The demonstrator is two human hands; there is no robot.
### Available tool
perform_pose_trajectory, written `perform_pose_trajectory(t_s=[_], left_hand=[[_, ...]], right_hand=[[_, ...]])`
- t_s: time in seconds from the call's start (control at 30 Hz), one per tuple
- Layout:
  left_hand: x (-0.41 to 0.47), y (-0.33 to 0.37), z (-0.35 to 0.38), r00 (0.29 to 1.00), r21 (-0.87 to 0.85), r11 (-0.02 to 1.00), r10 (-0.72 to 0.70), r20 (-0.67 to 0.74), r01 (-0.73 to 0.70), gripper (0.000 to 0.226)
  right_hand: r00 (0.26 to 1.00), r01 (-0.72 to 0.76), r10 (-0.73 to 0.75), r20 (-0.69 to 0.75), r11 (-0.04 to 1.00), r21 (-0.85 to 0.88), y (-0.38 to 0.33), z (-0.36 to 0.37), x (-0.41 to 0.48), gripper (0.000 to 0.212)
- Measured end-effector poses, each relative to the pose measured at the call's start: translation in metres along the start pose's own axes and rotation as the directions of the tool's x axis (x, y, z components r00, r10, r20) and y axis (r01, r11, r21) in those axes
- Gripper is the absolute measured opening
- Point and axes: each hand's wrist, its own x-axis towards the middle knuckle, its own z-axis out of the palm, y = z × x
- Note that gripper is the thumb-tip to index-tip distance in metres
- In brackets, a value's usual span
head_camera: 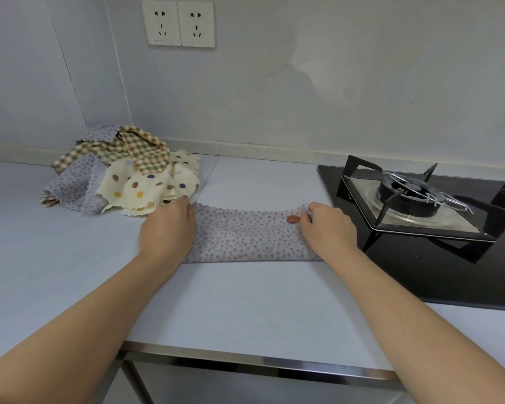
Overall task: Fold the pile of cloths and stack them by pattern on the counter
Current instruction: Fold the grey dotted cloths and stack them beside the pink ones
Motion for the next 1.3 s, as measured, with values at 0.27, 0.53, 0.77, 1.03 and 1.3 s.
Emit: perform_pose_trajectory(t_s=[0.27,0.53,0.77,1.03,1.3], left_hand=[[-0.001,0.002,0.0,0.998,0.106,0.993,0.059,-0.038,-0.055,0.023],[-0.013,0.012,-0.007,0.673,-0.191,0.862,0.49,0.554,-0.47,0.069],[-0.017,0.021,-0.011,0.651,0.051,0.895,0.282,0.705,-0.443,0.067],[-0.017,0.036,-0.026,0.93,0.29,0.902,0.241,0.279,-0.32,0.052],[-0.015,0.016,-0.012,0.87,-0.148,0.875,0.478,0.123,-0.46,0.047]], right_hand=[[0.997,0.049,-0.059,-0.051,0.983,-0.177,-0.005,-0.001,0.0,0.027],[0.95,0.29,-0.288,0.122,0.957,0.001,-0.018,0.007,-0.014,0.03],[0.809,0.41,-0.388,0.441,0.911,0.05,-0.02,0.005,-0.02,0.053],[0.934,0.342,-0.352,0.053,0.928,0.145,-0.005,-0.001,-0.007,0.033],[0.906,0.362,-0.39,0.167,0.916,0.172,-0.01,0.004,-0.008,0.037]])
